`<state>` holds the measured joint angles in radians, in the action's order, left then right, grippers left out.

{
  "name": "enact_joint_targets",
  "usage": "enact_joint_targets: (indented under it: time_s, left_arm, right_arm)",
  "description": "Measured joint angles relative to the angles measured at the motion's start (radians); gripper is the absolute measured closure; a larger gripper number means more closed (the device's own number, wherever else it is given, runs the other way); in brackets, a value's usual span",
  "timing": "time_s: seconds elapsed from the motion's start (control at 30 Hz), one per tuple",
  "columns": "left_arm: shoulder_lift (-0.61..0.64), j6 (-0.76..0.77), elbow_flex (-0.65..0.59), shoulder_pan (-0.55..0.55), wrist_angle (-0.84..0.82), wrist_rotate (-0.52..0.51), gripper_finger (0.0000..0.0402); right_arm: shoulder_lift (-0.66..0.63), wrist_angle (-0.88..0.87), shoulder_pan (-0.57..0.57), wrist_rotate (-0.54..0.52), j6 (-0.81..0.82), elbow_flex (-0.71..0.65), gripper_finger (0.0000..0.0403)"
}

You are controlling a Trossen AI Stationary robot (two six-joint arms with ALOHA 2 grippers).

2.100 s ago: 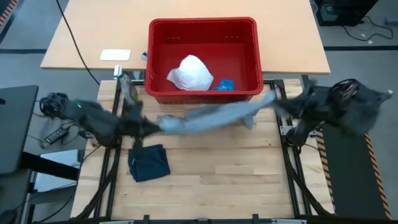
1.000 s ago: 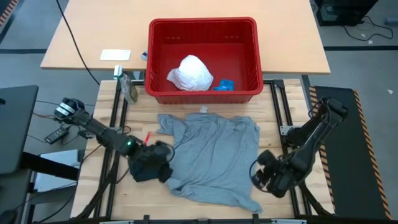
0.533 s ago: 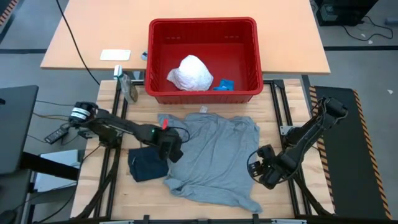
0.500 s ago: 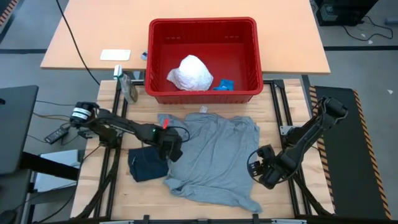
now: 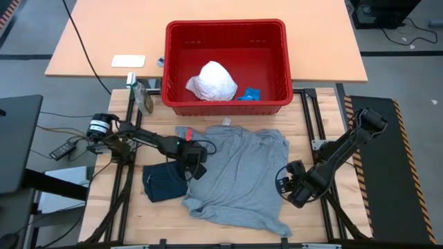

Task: Fold laundry
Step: Fold the gray shirt

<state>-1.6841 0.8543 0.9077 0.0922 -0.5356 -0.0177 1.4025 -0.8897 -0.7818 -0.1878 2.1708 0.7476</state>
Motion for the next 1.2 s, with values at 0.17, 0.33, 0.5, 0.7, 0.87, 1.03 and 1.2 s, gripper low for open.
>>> enact_joint_targets:
  time_s: [0.17,0.33,0.5,0.7,0.87,1.03,1.2]
  left_arm:
    - [-0.009,-0.012,0.002,0.0,0.0,0.001,0.0337]
    - [-0.011,-0.088,0.002,0.0,0.008,0.017,0.039]
    - [-0.008,-0.117,0.001,-0.001,0.013,0.039,0.0398]
    - [0.002,-0.115,-0.003,0.001,0.065,0.063,0.04]
    - [0.002,-0.155,-0.002,0.006,0.114,0.064,0.04]
    - [0.052,-0.163,0.001,0.008,0.102,0.14,0.0401]
    - [0.219,-0.163,0.002,0.009,0.09,0.141,0.0401]
  right_arm:
    - [0.0,0.151,0.006,-0.068,-0.008,-0.089,0.0183]
    - [-0.005,0.247,0.049,-0.075,-0.043,-0.169,0.0187]
    - [-0.004,0.254,0.084,-0.044,-0.159,-0.176,0.0226]
    - [0.001,0.328,0.119,-0.066,-0.316,-0.173,0.0337]
    - [0.003,0.406,0.166,-0.075,-0.465,-0.173,0.0393]
    - [-0.028,0.362,0.19,-0.054,-0.527,-0.133,0.0398]
    - [-0.12,0.038,0.19,-0.108,-0.584,0.028,0.0399]
